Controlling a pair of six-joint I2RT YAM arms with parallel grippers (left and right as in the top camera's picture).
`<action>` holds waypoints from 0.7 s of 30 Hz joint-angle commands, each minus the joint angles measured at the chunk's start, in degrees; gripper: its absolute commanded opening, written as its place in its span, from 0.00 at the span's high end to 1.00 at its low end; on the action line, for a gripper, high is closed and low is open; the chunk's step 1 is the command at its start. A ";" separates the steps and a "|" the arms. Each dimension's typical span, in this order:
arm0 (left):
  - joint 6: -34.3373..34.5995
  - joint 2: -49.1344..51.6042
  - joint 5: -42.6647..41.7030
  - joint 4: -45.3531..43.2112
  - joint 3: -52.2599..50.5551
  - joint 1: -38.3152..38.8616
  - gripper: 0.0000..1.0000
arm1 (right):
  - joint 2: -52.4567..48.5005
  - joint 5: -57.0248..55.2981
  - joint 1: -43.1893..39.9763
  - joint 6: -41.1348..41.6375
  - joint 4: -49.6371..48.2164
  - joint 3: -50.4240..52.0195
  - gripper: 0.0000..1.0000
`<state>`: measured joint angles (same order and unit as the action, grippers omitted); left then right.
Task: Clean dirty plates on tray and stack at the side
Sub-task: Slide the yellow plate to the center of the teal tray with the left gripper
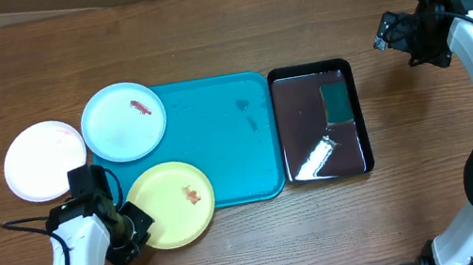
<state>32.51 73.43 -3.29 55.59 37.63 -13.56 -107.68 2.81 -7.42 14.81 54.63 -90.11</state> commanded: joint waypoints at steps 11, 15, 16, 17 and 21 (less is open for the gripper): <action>-13.81 0.35 -20.57 -1.20 7.52 3.58 0.96 | 0.31 0.31 0.07 0.24 -0.28 -0.55 0.00; -9.22 0.35 -17.27 -4.52 7.50 8.22 0.96 | 0.31 0.31 0.07 0.24 -0.28 -0.55 0.00; -6.93 0.35 -15.43 -5.55 7.48 9.57 0.96 | 0.31 0.31 0.07 0.24 -0.28 -0.55 0.00; -4.81 0.35 -13.92 -6.82 7.48 10.97 0.96 | 0.31 0.31 0.07 0.24 -0.28 -0.55 0.00; 1.25 0.35 -10.67 -12.07 7.48 16.06 0.96 | 0.31 0.31 0.07 0.24 -0.28 -0.55 0.00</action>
<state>26.96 73.43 -17.41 45.65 43.90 -0.54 -107.68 2.79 -7.42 14.79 54.65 -90.11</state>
